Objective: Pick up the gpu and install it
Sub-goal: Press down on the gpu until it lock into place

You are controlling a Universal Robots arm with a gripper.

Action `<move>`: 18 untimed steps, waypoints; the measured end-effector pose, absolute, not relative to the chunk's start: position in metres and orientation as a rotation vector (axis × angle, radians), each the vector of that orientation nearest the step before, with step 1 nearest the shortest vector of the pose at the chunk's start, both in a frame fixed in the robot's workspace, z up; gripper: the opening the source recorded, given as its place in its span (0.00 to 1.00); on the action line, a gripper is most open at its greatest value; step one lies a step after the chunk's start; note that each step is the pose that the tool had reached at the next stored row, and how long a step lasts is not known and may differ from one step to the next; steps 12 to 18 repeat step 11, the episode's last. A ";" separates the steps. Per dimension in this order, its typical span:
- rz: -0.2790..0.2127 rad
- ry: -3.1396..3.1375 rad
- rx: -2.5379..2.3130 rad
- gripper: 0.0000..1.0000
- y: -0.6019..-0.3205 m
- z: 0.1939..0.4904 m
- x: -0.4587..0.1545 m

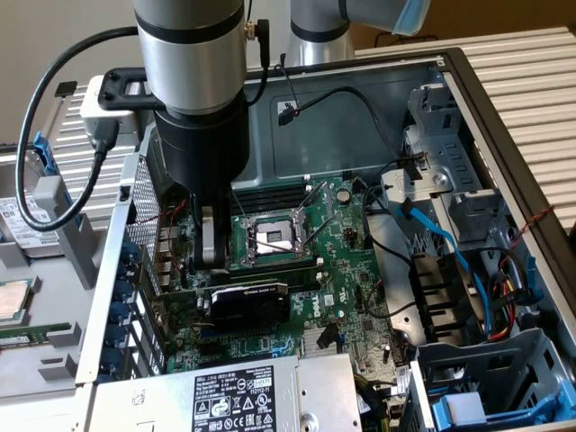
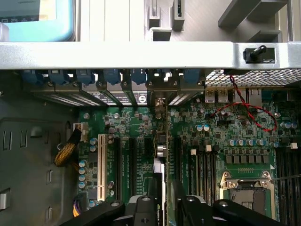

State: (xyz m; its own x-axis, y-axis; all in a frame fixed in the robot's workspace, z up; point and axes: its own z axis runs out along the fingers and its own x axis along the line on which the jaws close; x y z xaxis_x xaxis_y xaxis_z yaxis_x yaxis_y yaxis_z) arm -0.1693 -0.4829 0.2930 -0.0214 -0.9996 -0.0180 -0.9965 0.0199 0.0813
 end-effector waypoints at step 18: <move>-0.110 -2.211 2.166 0.11 -0.483 0.293 -0.169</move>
